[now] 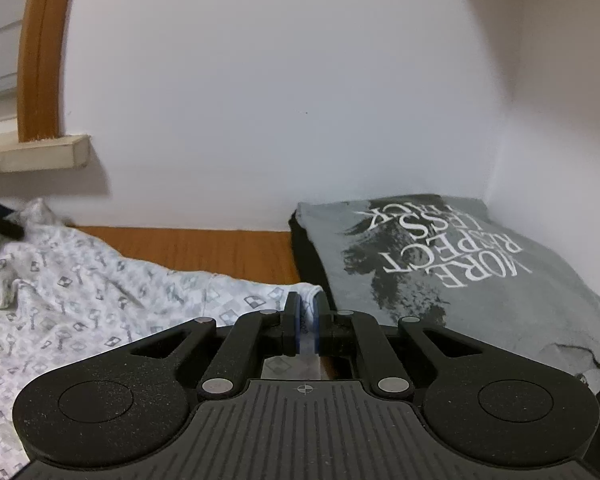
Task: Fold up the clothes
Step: 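Pinch the shirt edge with the left gripper while the right gripper pinches fabric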
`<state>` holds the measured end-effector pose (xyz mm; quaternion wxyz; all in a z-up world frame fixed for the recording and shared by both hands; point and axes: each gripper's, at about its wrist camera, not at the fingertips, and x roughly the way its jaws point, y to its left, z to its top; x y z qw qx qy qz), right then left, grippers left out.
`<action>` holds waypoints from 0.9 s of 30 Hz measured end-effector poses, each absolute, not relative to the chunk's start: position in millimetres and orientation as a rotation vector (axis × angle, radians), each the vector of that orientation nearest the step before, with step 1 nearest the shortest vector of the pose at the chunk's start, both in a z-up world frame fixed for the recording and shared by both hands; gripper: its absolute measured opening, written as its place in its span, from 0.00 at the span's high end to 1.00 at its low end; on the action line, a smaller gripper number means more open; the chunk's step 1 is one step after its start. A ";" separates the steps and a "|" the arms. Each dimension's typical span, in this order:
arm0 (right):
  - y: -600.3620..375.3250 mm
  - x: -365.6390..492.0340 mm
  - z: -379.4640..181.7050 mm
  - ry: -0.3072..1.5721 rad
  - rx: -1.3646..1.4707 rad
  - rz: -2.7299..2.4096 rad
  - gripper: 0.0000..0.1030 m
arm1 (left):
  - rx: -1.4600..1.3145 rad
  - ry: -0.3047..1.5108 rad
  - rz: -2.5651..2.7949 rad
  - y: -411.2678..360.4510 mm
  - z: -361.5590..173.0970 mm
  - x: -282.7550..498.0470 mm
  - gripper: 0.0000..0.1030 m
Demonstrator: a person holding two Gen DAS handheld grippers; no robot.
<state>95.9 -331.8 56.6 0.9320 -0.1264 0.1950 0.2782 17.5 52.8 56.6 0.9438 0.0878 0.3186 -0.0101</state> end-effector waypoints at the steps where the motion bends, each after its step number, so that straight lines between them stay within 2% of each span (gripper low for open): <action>1: -331.5 94.1 58.1 0.373 -0.257 0.557 0.93 | 0.170 0.584 0.002 53.8 65.3 10.8 0.93; 3: -332.5 87.8 61.4 0.305 -0.239 0.518 0.93 | 0.156 0.447 0.049 55.4 83.9 -3.5 0.94; 8: -319.9 90.7 57.3 0.363 -0.320 0.468 0.91 | 0.202 0.477 0.014 43.1 88.0 1.2 0.92; 9: -318.9 91.4 56.7 0.380 -0.331 0.447 0.89 | 0.206 0.481 0.009 42.8 86.8 1.3 0.92; 11: -316.9 89.1 56.3 0.385 -0.364 0.396 0.69 | 0.212 0.482 0.006 43.1 84.3 0.6 0.92; 12: -316.1 85.8 57.2 0.373 -0.375 0.382 0.66 | 0.206 0.482 0.004 43.4 84.1 0.1 0.92; 16: -305.1 61.5 69.3 0.336 -0.321 0.551 0.66 | 0.191 0.472 -0.008 41.9 88.4 -2.9 0.92; 21: -260.7 37.7 63.5 0.482 -0.229 0.916 0.69 | 0.198 0.363 0.002 29.8 111.1 -8.7 0.92; 22: -250.0 34.5 58.6 0.520 -0.222 0.977 0.74 | 0.210 0.337 0.010 25.7 117.4 -11.7 0.92; 23: -239.2 31.4 53.6 0.550 -0.222 1.022 0.74 | 0.216 0.314 0.013 21.8 123.7 -14.1 0.92; 27: -211.3 33.3 39.2 0.570 -0.289 0.957 0.74 | 0.218 0.318 -0.016 11.5 134.2 -19.1 0.92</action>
